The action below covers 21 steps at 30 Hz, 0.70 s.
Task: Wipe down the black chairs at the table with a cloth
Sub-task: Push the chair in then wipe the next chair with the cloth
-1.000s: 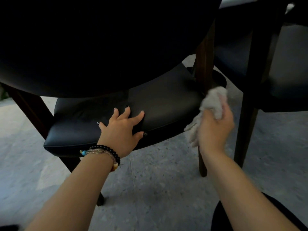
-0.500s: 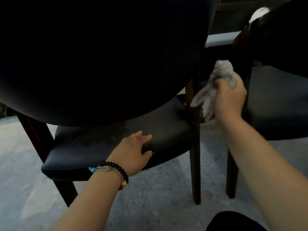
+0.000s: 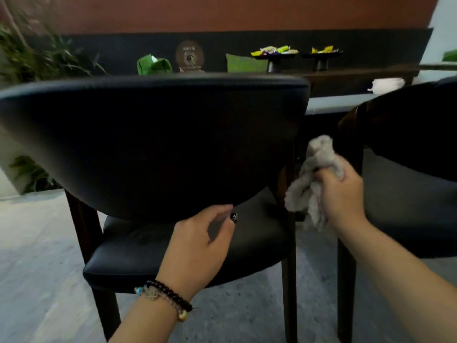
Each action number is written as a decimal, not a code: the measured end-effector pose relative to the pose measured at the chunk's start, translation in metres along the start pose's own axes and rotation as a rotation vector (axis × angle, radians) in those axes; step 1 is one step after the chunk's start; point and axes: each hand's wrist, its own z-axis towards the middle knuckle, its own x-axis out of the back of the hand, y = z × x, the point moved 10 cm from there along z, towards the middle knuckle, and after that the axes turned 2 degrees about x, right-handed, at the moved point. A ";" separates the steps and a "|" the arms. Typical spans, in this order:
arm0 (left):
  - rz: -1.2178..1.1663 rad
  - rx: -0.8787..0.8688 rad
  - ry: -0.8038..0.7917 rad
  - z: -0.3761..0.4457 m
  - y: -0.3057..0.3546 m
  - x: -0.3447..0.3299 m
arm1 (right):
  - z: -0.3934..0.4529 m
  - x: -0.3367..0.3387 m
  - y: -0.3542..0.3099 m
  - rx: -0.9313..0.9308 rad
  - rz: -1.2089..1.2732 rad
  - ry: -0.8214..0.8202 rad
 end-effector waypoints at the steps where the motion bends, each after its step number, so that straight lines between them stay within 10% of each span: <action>1: -0.012 -0.047 0.047 0.000 0.016 0.010 | 0.006 -0.001 -0.032 0.093 0.071 -0.004; 10: 0.240 -0.352 0.477 -0.006 0.134 0.104 | 0.016 -0.010 -0.147 0.431 0.167 -0.027; 15: 0.500 -0.465 0.603 0.008 0.184 0.152 | 0.024 -0.052 -0.215 0.648 0.013 -0.390; 21: 0.592 0.017 -0.082 0.111 0.158 0.141 | 0.058 -0.084 -0.222 0.456 -0.277 -0.606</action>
